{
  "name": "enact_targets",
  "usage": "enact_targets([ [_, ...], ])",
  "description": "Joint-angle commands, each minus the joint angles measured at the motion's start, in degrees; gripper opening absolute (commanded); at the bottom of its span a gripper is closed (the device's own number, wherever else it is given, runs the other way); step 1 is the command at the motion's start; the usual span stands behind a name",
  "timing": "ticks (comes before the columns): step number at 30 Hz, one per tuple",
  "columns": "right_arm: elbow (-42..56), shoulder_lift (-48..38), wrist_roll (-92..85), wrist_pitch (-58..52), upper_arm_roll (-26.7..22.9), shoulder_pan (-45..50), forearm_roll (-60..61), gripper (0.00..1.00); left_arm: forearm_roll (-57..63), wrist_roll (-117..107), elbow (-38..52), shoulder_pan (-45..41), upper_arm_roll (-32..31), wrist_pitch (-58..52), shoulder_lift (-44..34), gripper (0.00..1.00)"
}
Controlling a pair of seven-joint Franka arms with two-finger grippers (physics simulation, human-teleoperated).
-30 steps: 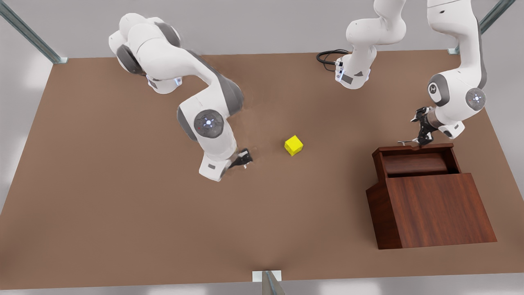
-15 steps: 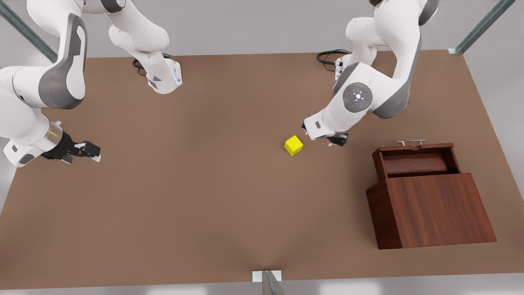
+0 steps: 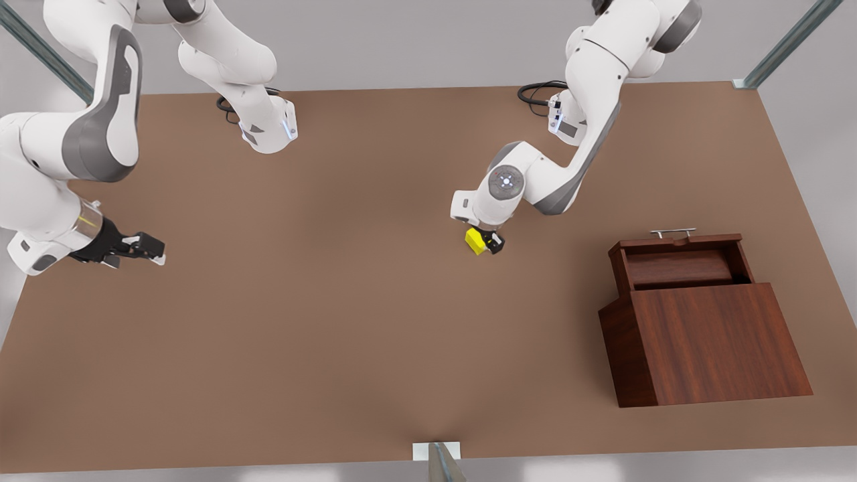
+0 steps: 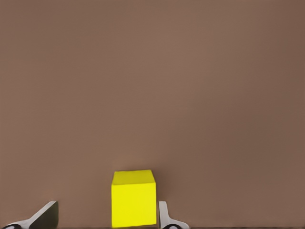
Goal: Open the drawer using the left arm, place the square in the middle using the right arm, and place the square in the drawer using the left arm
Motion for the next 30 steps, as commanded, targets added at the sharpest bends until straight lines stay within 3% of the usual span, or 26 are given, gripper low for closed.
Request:
enact_targets([
  [1, 0.0, 0.0, 0.0, 0.0, 0.0, 0.0, 0.0, 1.0, 0.9, 0.0, -0.5, 0.0, 0.0, 0.0, -0.2, 1.0],
  [14, 0.3, 0.4, 0.0, 0.2, -0.3, -0.1, 0.2, 1.0, 1.8, -0.1, -11.1, 0.0, 0.1, 16.3, 0.4, 1.0],
  [30, 0.3, 0.4, -0.1, 0.2, -0.3, -0.2, 0.3, 1.0, 3.3, -0.7, -11.5, -0.3, 0.4, 16.9, 3.2, 1.0],
])
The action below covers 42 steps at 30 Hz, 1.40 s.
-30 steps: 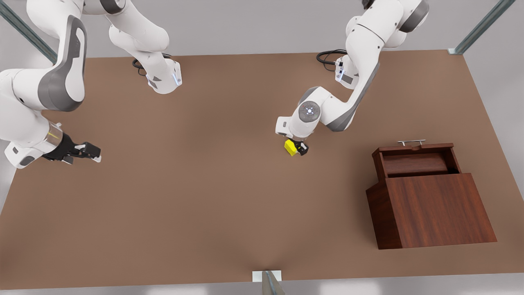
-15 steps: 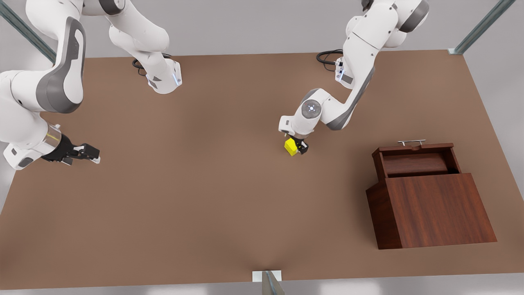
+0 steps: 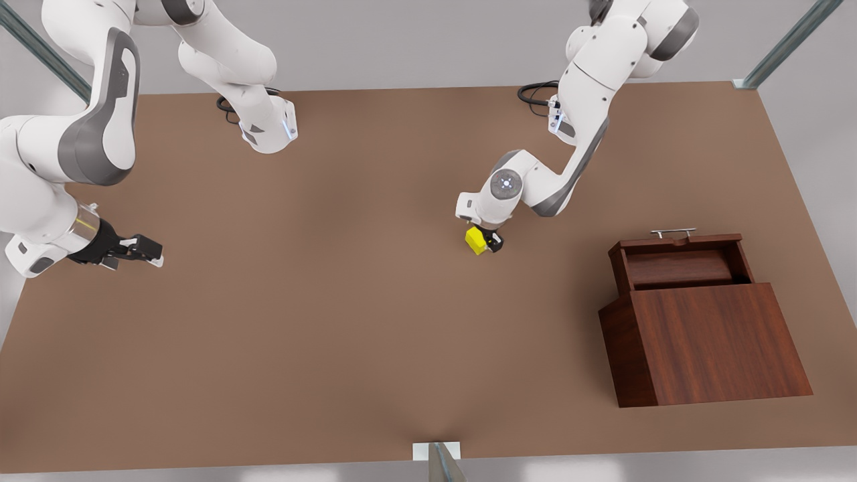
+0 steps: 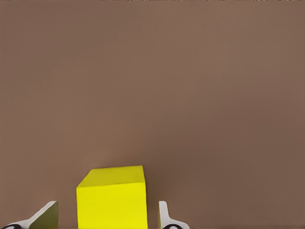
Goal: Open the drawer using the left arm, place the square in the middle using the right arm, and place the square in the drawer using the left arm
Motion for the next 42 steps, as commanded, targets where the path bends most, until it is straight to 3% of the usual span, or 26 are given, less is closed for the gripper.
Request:
enact_targets([
  [1, 0.0, 0.0, 0.0, 0.0, 0.0, 0.0, 0.0, 1.0, 0.1, -0.1, 0.0, 0.0, 0.0, 0.1, 0.0, 1.0],
  [31, 0.3, 0.4, -0.1, -0.2, -0.2, -0.1, 0.1, 1.0, 1.1, -0.1, 0.4, -0.4, 0.5, 2.3, 6.2, 1.0],
  [32, 0.3, 0.4, -0.1, -0.2, -0.2, -0.1, 0.0, 1.0, 1.5, -0.1, 0.4, -0.4, 0.5, 3.2, 6.5, 0.99],
  [33, 0.3, 0.4, -0.1, -0.2, -0.2, -0.1, 0.0, 1.0, 1.5, -0.2, 0.4, -0.4, 0.5, 3.2, 6.6, 0.85],
  [35, 0.4, 0.4, -0.1, -0.2, -0.2, -0.1, 0.1, 1.0, 1.7, -0.2, 0.4, -0.4, 0.6, 3.2, 6.6, 0.77],
  [42, 0.4, 0.4, -0.1, -0.2, -0.2, -0.1, 0.1, 1.0, 2.6, -0.3, 0.4, -0.4, 1.2, 3.2, 6.7, 0.76],
])
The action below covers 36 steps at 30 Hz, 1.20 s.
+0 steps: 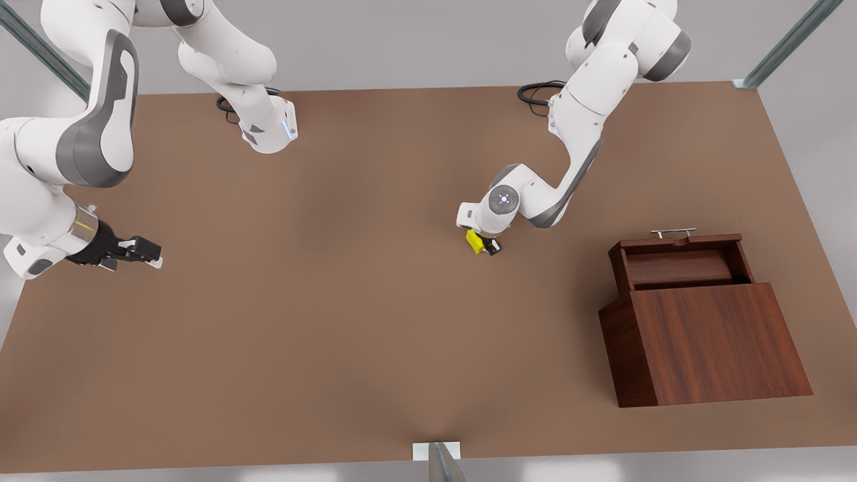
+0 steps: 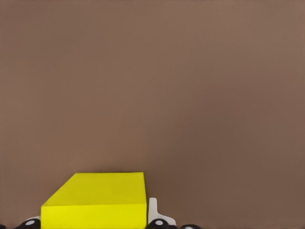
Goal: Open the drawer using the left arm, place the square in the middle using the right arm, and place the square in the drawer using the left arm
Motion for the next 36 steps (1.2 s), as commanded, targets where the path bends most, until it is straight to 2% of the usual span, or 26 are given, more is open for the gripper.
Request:
enact_targets([
  [1, 0.0, 0.0, 0.0, 0.0, 0.0, 0.0, -0.1, 1.0, 0.2, 0.0, 0.0, 0.0, 0.1, 0.0, -0.1, 0.76],
  [17, 0.0, 0.3, -0.1, 0.0, 0.0, -0.8, 0.4, 1.0, 0.0, -1.2, 0.3, 0.5, 0.6, -1.0, -1.1, 0.72],
  [20, 0.0, 0.3, -0.1, 0.0, 0.0, -0.9, 0.4, 1.0, -0.4, -2.9, 0.9, 0.5, 1.8, -4.7, -4.8, 0.71],
  [23, 0.0, 0.3, -0.1, 0.0, 0.0, -0.9, 0.4, 1.0, -2.8, -14.2, 4.1, 0.5, 1.8, -11.0, -9.1, 0.72],
  [25, 0.0, 0.3, -0.1, 0.0, 0.0, -0.9, 0.4, 1.0, -2.9, -25.8, 9.1, 1.0, 3.2, -20.0, -12.7, 0.72],
  [29, 0.0, 0.3, -0.1, 0.0, 0.0, -0.9, 0.4, 1.0, -3.0, -39.8, 22.1, 7.0, 5.5, -33.3, -15.0, 0.72],
  [32, 0.0, 0.3, -0.1, 0.0, 0.0, -0.9, 0.4, 1.0, -5.7, -44.6, 25.7, 11.5, 8.3, -35.3, -17.7, 0.72],
  [36, 0.0, 0.3, -0.1, 0.0, 0.0, -0.9, 0.5, 1.0, -5.2, -35.2, 25.0, 21.1, 9.3, -35.5, -17.2, 0.72],
])
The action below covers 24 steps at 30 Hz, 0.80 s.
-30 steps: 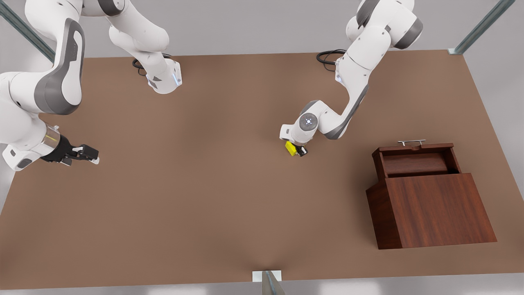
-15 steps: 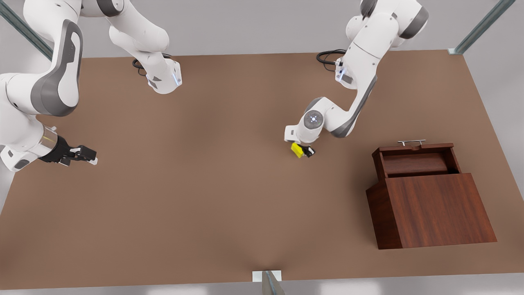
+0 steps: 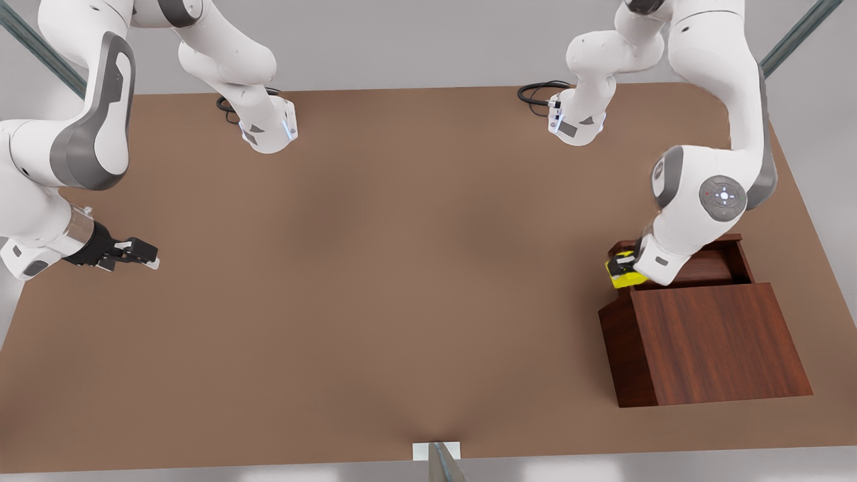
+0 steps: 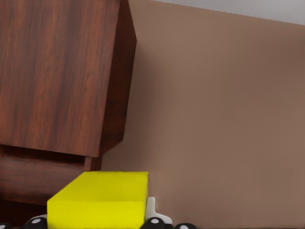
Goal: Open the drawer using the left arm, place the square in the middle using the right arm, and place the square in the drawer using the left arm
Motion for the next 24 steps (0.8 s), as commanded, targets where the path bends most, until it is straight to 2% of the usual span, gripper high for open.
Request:
enact_targets([
  [1, 0.0, 0.0, 0.0, 0.0, 0.0, 0.0, 0.0, 1.0, -0.9, 1.2, -0.5, 0.1, 0.5, -0.1, 0.0, 0.72],
  [4, 0.0, 0.0, 0.0, 0.0, 0.0, 0.0, 0.0, 1.0, -0.9, 4.6, -5.5, 0.2, 1.4, 0.1, -0.1, 0.72],
  [14, 0.0, 0.0, -0.1, 0.0, 0.0, 0.0, 0.0, 1.0, -0.2, 12.4, -8.2, 8.7, 5.8, 0.7, 0.4, 0.73],
  [18, 0.0, 0.0, 0.0, 0.0, 0.0, 0.0, 0.0, 1.0, 1.0, 14.5, -8.1, 9.6, 8.4, 1.2, 1.6, 0.79],
  [19, 0.0, 0.1, 0.0, 0.0, 0.0, 0.0, 0.1, 1.0, 1.2, 14.6, -8.1, 9.6, 8.6, 1.2, 1.7, 0.85],
  [20, 0.0, 0.1, -0.1, 0.0, 0.0, 0.0, 0.1, 1.0, 1.3, 15.2, -8.1, 9.7, 9.4, 1.2, 1.7, 0.96],
  [21, 0.0, 0.1, 0.0, 0.0, 0.0, 0.0, 0.1, 1.0, 1.3, 16.0, -8.1, 9.7, 10.4, 1.2, 1.9, 1.0],
  [24, 0.0, 0.1, 0.0, 0.0, 0.0, 0.0, 0.1, 1.0, 1.3, 16.4, -8.0, 10.1, 10.8, 1.5, 2.1, 1.0],
])
